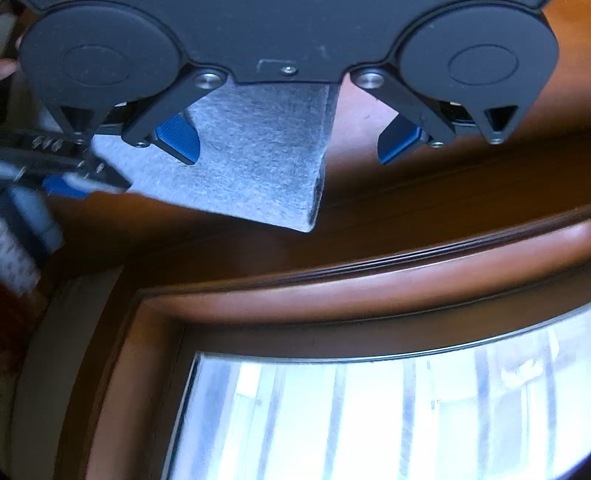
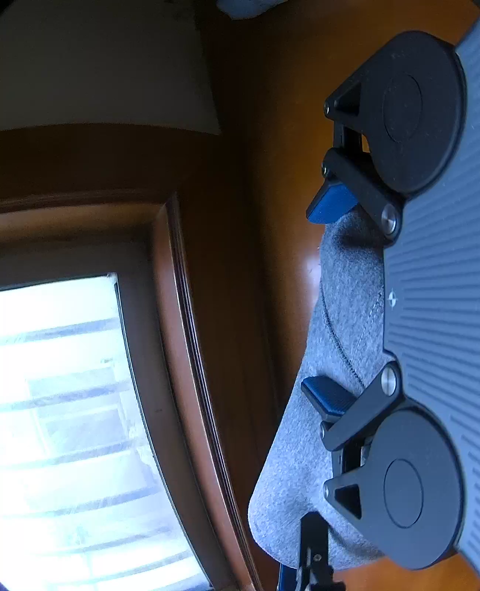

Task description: Fold clothes

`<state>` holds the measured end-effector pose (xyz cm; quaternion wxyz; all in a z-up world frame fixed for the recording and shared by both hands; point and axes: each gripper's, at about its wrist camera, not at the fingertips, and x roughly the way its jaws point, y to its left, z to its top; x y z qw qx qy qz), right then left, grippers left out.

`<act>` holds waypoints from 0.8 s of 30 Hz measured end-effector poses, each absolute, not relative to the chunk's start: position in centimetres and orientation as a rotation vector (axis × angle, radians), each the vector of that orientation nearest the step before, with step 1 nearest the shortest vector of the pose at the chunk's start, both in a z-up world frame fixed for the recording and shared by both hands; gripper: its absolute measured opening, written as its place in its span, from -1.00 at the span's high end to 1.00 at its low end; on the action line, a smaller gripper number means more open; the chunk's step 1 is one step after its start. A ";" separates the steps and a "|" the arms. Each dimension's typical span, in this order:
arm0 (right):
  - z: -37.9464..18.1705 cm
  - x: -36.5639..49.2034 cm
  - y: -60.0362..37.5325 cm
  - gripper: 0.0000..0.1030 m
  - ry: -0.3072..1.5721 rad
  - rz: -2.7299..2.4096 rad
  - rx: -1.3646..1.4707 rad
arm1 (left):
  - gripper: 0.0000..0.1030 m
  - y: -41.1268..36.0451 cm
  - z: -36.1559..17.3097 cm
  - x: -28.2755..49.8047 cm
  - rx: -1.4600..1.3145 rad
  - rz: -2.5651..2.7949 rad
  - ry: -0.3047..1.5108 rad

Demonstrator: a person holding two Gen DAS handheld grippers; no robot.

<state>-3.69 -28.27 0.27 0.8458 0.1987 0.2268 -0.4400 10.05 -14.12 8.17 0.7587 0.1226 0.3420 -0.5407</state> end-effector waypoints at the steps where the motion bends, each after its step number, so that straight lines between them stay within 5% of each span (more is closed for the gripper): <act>1: 0.4 -3.7 -28.0 -0.79 0.485 -0.936 0.423 | -1.00 -13.1 8.4 10.4 0.238 -1.187 0.754; 11: 1.9 -5.5 -25.0 -0.78 0.504 -0.923 0.485 | -1.00 -5.6 5.3 9.9 0.171 -1.156 0.947; 17: 4.0 -6.2 -24.0 -0.85 0.525 -0.747 0.283 | -1.00 -6.8 4.7 8.4 0.126 -1.169 0.990; 24: 0.5 -7.2 -28.4 -0.87 0.531 -0.491 0.551 | -1.00 -10.4 4.2 7.5 0.144 -1.158 1.011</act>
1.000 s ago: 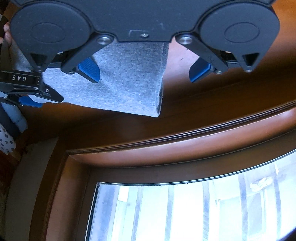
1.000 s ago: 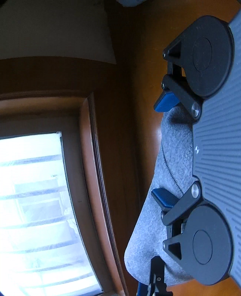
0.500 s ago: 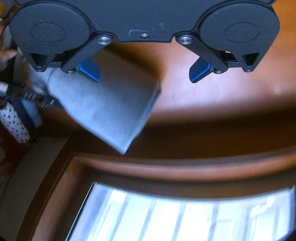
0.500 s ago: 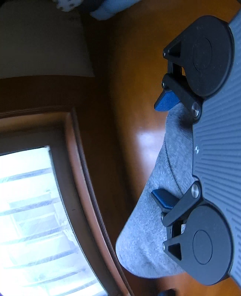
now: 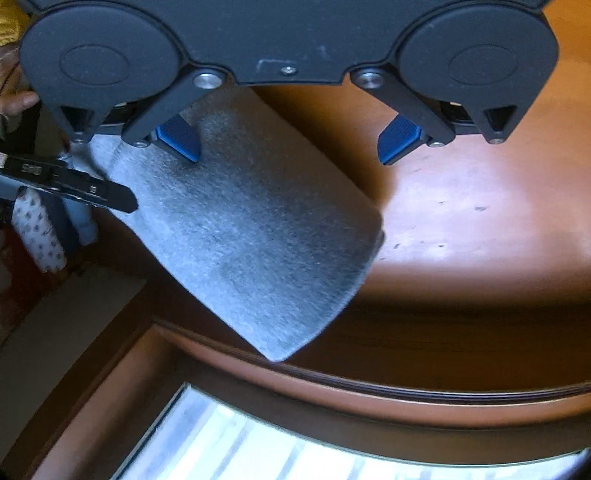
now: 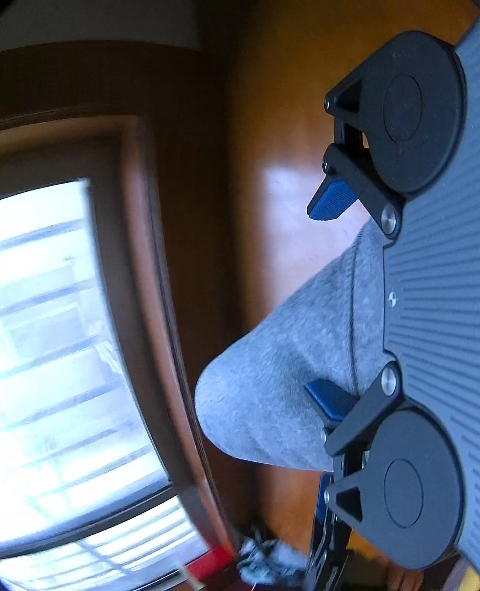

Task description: Fold clothes

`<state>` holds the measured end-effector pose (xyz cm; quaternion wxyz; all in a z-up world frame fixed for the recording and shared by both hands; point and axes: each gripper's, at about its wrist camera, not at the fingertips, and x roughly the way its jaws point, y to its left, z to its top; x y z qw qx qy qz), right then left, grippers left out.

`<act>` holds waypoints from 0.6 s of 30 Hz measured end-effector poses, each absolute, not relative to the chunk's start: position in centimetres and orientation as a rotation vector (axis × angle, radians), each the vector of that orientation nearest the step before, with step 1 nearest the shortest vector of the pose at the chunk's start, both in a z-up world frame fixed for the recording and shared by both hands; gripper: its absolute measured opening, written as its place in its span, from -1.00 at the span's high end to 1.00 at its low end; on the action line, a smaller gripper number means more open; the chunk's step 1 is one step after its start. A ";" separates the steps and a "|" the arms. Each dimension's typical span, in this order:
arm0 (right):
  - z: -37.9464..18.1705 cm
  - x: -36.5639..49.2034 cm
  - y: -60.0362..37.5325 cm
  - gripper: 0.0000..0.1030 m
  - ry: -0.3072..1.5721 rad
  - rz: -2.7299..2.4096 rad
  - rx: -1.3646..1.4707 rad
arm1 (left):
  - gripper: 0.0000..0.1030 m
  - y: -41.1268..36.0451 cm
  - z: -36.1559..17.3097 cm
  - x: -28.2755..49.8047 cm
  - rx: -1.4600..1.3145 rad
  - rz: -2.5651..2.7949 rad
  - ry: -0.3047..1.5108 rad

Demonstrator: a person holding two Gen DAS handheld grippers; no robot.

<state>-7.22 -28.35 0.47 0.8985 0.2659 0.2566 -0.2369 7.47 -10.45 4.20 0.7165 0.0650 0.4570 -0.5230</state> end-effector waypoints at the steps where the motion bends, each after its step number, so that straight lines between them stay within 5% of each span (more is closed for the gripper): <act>1: 0.0 -7.5 -28.6 -0.87 0.528 -0.482 0.577 | -1.00 -11.1 4.3 7.3 0.164 -1.158 1.007; 18: -0.4 -17.2 -26.8 -0.87 0.422 -0.732 0.554 | -1.00 -21.5 5.5 -1.1 0.399 -1.287 0.899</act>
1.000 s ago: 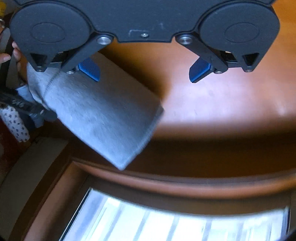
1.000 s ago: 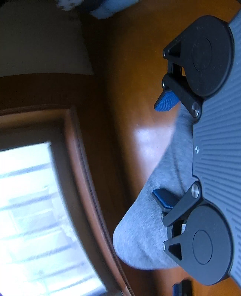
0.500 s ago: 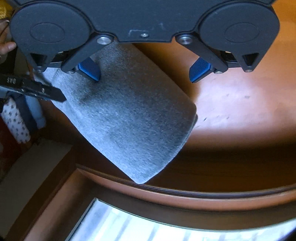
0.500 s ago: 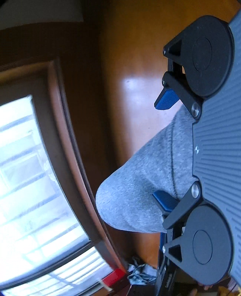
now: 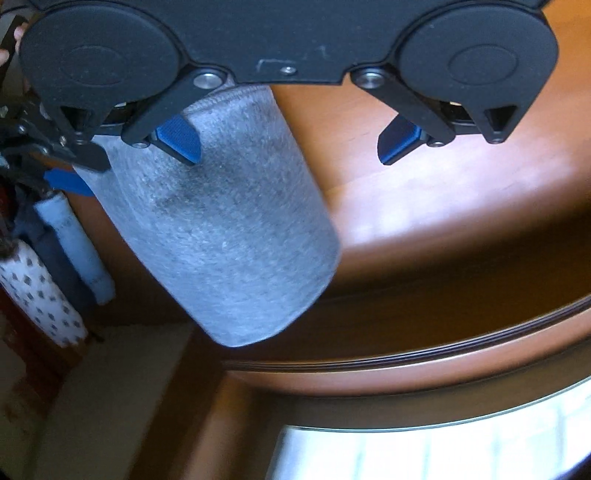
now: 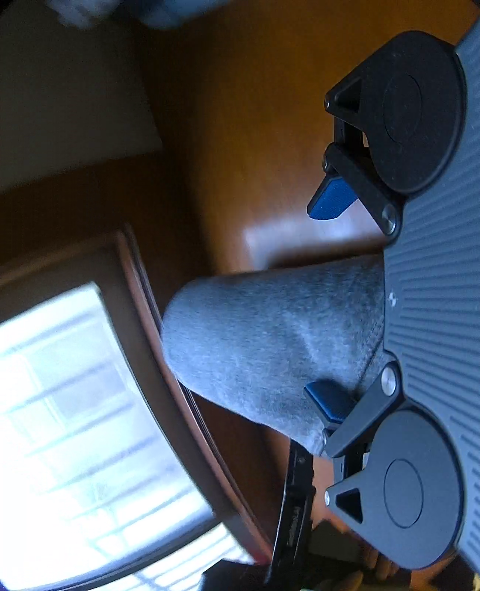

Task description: Fold clothes

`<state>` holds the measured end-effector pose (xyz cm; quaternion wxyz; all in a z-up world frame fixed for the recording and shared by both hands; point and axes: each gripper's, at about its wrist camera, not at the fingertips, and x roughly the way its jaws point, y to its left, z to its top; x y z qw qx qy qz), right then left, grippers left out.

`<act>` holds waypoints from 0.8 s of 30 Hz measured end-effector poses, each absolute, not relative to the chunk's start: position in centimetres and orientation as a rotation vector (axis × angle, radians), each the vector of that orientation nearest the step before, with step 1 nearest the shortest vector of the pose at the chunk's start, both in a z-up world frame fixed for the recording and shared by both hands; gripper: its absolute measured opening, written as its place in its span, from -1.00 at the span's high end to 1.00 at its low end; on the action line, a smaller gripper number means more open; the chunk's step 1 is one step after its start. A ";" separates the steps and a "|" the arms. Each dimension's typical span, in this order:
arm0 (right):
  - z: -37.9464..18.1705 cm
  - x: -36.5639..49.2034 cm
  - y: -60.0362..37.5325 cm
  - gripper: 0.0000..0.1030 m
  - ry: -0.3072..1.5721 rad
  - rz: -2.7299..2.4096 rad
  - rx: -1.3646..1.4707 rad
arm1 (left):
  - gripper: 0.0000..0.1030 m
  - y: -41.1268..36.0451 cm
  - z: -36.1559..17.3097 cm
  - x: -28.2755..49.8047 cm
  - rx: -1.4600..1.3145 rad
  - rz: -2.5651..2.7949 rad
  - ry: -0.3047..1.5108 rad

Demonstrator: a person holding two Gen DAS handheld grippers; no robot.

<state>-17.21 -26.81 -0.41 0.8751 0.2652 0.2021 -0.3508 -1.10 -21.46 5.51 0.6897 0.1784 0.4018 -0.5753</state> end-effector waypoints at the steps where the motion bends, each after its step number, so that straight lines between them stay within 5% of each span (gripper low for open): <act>1: -0.3 -17.9 -27.1 -0.87 0.420 -0.760 0.549 | -1.00 -22.2 5.5 -1.8 0.409 -1.306 0.897; 24: -0.2 -31.3 -31.9 -0.82 0.284 -1.164 0.584 | -1.00 -40.1 5.5 -14.4 0.661 -1.553 0.688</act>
